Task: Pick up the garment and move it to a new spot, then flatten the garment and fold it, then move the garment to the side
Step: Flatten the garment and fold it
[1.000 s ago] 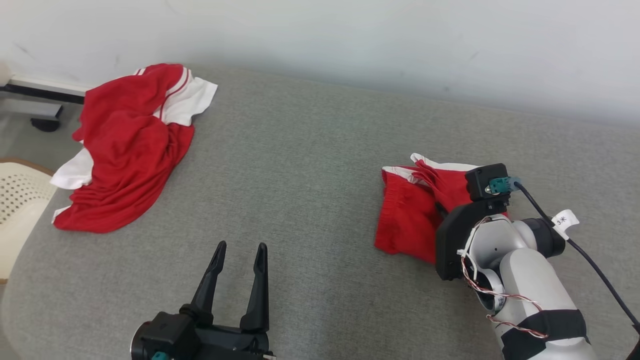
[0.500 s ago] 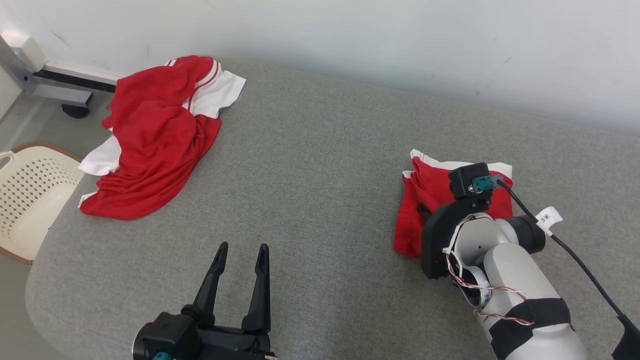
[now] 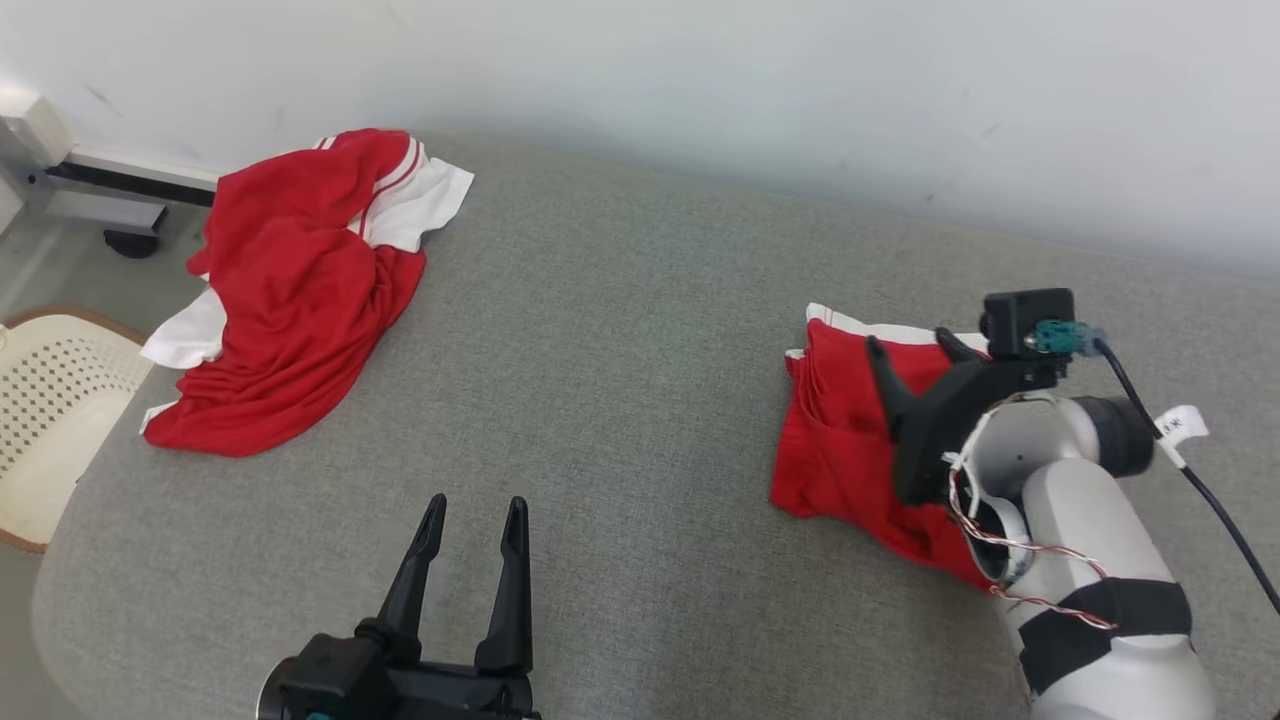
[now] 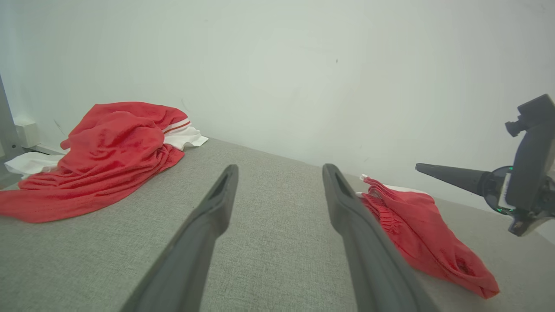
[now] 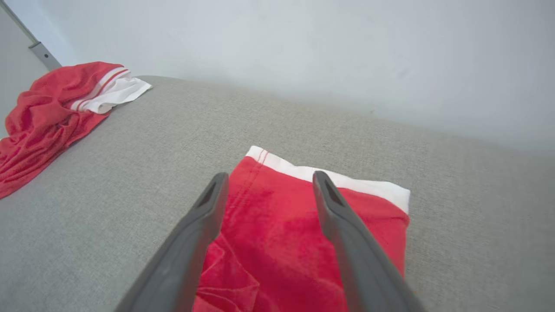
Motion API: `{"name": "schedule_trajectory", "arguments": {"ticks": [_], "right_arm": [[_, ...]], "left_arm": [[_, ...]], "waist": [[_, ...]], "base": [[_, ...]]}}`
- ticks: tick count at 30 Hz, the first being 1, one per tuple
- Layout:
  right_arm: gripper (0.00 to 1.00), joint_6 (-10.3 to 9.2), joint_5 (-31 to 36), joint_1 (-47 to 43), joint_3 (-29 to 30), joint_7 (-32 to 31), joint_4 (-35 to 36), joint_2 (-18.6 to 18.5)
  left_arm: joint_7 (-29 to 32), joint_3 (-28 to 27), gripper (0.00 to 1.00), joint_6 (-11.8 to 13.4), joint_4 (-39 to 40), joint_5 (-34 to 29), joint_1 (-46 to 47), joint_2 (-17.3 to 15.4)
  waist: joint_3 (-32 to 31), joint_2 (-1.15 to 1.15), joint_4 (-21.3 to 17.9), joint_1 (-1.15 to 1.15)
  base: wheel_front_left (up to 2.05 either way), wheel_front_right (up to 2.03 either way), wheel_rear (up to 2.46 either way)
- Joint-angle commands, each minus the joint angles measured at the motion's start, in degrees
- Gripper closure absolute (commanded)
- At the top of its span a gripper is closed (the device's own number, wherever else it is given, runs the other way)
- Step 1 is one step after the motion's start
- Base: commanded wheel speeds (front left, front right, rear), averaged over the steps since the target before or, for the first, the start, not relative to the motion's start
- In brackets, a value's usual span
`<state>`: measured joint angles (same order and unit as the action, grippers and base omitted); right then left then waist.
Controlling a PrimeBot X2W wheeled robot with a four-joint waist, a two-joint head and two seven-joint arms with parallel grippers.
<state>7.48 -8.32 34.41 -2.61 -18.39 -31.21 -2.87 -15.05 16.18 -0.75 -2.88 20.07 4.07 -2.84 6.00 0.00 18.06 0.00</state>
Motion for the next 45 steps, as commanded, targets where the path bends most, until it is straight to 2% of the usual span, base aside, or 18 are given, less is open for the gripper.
{"name": "schedule_trajectory", "arguments": {"ticks": [1,5,6,7,8,9,10,16,21,32,38,39,40,41,45], "right_arm": [[0.00,0.02,2.1,-1.5,1.6,0.3,0.4,0.0],[0.00,0.02,7.4,-4.1,4.8,0.6,0.7,0.0],[0.03,0.02,7.9,-4.8,5.0,0.5,0.3,0.0],[0.26,0.02,8.5,-5.2,5.2,0.8,-0.2,0.0],[0.69,0.02,8.8,-5.5,5.2,1.1,-0.8,0.0],[0.99,0.02,9.2,-5.8,5.1,1.6,-1.3,0.0],[1.00,0.02,9.4,-5.9,4.9,2.2,-2.0,0.0],[1.00,0.02,8.0,-4.3,1.1,4.4,-7.4,0.0],[1.00,0.02,4.8,-3.2,-5.5,3.6,-9.9,0.0],[1.00,0.02,-4.0,-4.2,-20.7,1.3,-7.3,0.0],[1.00,0.02,-6.3,-3.1,-21.6,2.1,-4.0,-0.1],[0.79,0.02,-6.3,-3.0,-20.8,2.4,-3.3,0.0],[0.52,0.01,-6.3,-3.0,-20.1,2.9,-2.5,0.0],[0.00,0.01,-6.3,-3.2,-18.7,3.4,-1.6,-0.1],[0.00,0.02,-4.4,-6.2,-13.4,5.7,2.6,0.0]], "left_arm": [[-0.2,-0.2,0.00,-0.1,0.0,-0.5,-0.7,-0.1],[-0.2,0.2,0.00,0.0,0.1,-0.3,-0.9,-0.1],[-0.2,0.3,0.00,0.0,0.1,-0.2,-0.8,-0.1],[-0.2,0.4,0.00,-0.1,0.0,-0.1,-0.7,-0.1],[-0.2,0.6,0.00,-0.1,0.0,-0.1,-0.5,-0.1],[-0.2,0.8,0.00,-0.2,-0.1,-0.1,-0.3,-0.1],[-0.2,0.9,0.00,-0.3,-0.2,-0.3,-0.1,-0.1],[-0.2,2.0,0.00,-1.8,-0.9,-0.7,0.5,-0.1],[-0.2,2.6,0.00,-2.8,-1.3,-1.0,0.5,-0.1],[-0.2,2.6,0.00,-3.1,-1.7,-0.4,0.3,-0.1],[-0.2,2.0,0.00,-2.9,-1.7,-0.9,-0.2,-0.1],[-0.2,1.8,0.00,-2.9,-1.7,-1.1,-0.4,-0.1],[-0.2,1.7,0.00,-3.0,-1.7,-1.2,-0.5,-0.1],[-0.2,1.6,0.00,-3.2,-1.7,-1.4,-0.5,-0.1],[-0.2,1.1,0.00,-4.2,-1.5,-2.6,-0.9,-0.4]], "waist": [[-0.5,0.00,-0.7,0.00],[-0.6,0.00,-1.2,0.00],[-0.6,0.00,-1.1,0.00],[-0.5,0.00,-1.1,0.00],[-0.4,0.00,-1.0,0.00],[-0.2,0.00,-0.7,0.00],[-0.1,0.00,-0.5,0.00],[0.5,0.00,2.1,0.00],[0.6,0.00,3.9,0.00],[0.1,0.00,5.3,0.00],[-0.5,0.00,4.2,0.00],[-0.7,0.00,3.9,0.00],[-0.9,0.00,3.5,0.00],[-1.1,0.00,3.1,0.00],[-2.2,0.00,0.8,0.00]], "base": [[0.00,0.00,0.00],[0.00,0.00,0.00],[0.00,0.00,0.00],[0.00,0.00,0.00],[0.00,0.00,0.00],[0.00,0.00,0.00],[0.00,0.00,0.00],[0.00,0.00,0.00],[0.00,0.00,0.00],[0.00,0.00,0.00],[0.00,0.00,0.00],[0.00,0.00,0.00],[0.00,0.00,0.00],[0.00,0.00,0.00],[0.00,0.00,0.00]]}}
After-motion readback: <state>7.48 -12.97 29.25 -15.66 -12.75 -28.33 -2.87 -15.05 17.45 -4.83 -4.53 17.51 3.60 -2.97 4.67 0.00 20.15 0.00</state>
